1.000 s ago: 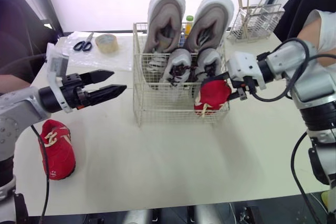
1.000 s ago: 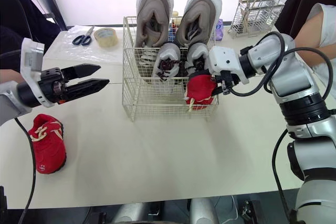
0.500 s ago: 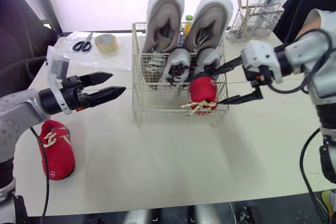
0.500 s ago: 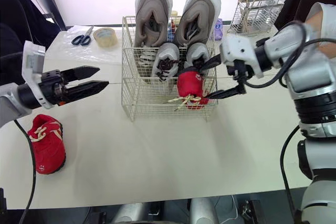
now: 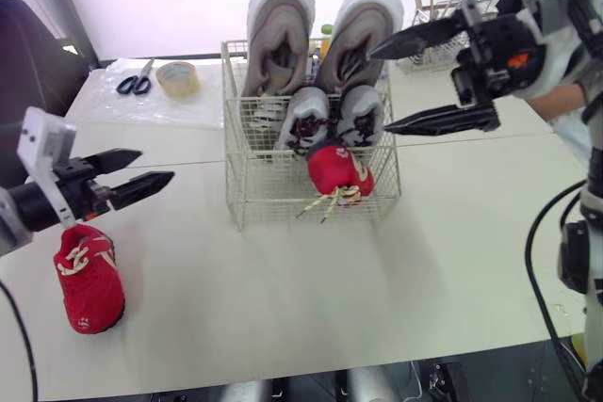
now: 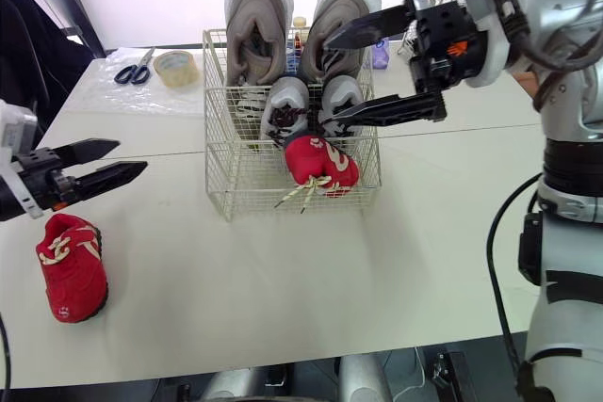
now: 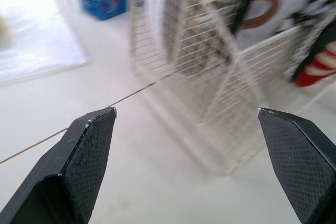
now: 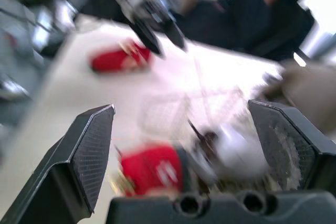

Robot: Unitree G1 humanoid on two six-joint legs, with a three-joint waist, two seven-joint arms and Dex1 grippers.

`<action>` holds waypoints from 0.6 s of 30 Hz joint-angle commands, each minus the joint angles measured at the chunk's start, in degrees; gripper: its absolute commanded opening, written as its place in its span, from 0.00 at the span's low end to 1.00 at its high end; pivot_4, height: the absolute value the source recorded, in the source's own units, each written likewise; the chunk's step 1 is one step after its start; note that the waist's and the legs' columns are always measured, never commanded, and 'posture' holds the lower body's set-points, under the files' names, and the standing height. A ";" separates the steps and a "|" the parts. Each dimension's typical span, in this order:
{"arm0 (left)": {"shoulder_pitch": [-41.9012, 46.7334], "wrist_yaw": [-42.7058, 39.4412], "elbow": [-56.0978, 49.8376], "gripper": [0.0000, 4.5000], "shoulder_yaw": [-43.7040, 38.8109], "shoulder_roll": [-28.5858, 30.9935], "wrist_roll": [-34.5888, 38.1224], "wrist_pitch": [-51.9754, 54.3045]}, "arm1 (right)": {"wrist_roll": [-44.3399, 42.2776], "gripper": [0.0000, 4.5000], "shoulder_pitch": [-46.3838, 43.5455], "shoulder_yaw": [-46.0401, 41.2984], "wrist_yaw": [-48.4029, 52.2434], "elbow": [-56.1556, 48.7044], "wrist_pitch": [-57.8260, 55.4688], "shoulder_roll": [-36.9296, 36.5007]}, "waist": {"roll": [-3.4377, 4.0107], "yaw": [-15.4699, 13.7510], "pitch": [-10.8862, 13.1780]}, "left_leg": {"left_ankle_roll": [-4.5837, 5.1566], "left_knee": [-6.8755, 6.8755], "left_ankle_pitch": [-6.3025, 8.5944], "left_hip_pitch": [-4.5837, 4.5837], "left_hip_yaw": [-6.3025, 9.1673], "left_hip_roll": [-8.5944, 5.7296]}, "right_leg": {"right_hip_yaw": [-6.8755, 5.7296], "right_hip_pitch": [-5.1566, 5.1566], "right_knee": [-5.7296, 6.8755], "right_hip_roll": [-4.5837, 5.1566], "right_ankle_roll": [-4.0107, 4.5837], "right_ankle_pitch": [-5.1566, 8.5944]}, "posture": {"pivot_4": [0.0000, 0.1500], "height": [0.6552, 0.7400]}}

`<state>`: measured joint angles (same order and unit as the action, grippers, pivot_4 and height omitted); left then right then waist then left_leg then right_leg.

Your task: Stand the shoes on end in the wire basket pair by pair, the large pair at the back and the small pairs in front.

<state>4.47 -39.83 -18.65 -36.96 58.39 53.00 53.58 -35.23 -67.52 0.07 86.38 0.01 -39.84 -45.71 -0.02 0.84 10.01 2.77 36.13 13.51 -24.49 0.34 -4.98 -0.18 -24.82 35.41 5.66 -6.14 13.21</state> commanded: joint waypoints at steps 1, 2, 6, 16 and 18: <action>-1.06 4.79 -0.89 1.00 -6.66 0.98 -1.65 2.93 | -4.31 0.99 -1.79 -1.75 -0.82 -2.11 -1.54 1.96 | 0.00 -0.04 0.00 | 0.00 0.00 0.00 0.00 0.00 0.00 | 0.00 0.00 0.00 0.00 0.00 0.00 | 1.00 1.00; -1.22 7.61 -1.00 1.00 -8.32 0.90 -1.78 5.48 | -4.33 0.99 -1.62 -1.18 -0.65 -2.08 -0.91 2.83 | 0.00 -0.08 0.00 | 0.00 0.00 0.00 0.00 0.00 0.00 | 0.00 -0.01 0.00 0.00 -0.01 0.00 | 1.00 1.00; -3.83 15.90 -1.40 1.00 -13.83 0.70 -3.53 16.45 | -3.81 0.99 -1.64 0.25 -0.12 -0.61 1.21 5.27 | 0.00 -0.05 0.00 | 0.00 0.02 0.00 0.01 0.00 -0.03 | -0.01 -0.05 0.01 0.01 -0.13 -0.07 | 1.00 1.00; -10.26 19.27 3.47 1.00 -17.80 -4.07 -8.99 23.12 | -2.98 0.99 -2.60 1.40 0.38 0.78 2.80 6.00 | -0.01 -0.02 -0.01 | -0.04 0.02 -0.02 0.01 -0.01 -0.03 | -0.01 -0.21 0.06 0.00 -0.15 -0.09 | 1.00 1.00; -10.34 19.20 4.78 1.00 -17.13 -4.71 -9.83 23.11 | -2.74 0.99 -2.55 1.43 0.18 0.47 2.80 5.69 | -0.01 -0.02 -0.01 | -0.04 0.01 -0.02 0.01 -0.01 -0.02 | -0.01 -0.24 0.07 0.00 -0.15 -0.08 | 1.00 1.00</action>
<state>-6.01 -20.76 -14.37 -52.79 53.48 44.42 77.10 -38.19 -68.30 2.10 86.70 1.41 -37.88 -39.33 -0.03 0.82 10.00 2.72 36.13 13.49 -24.47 0.33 -5.00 -0.19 -25.07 35.48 5.66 -6.29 13.13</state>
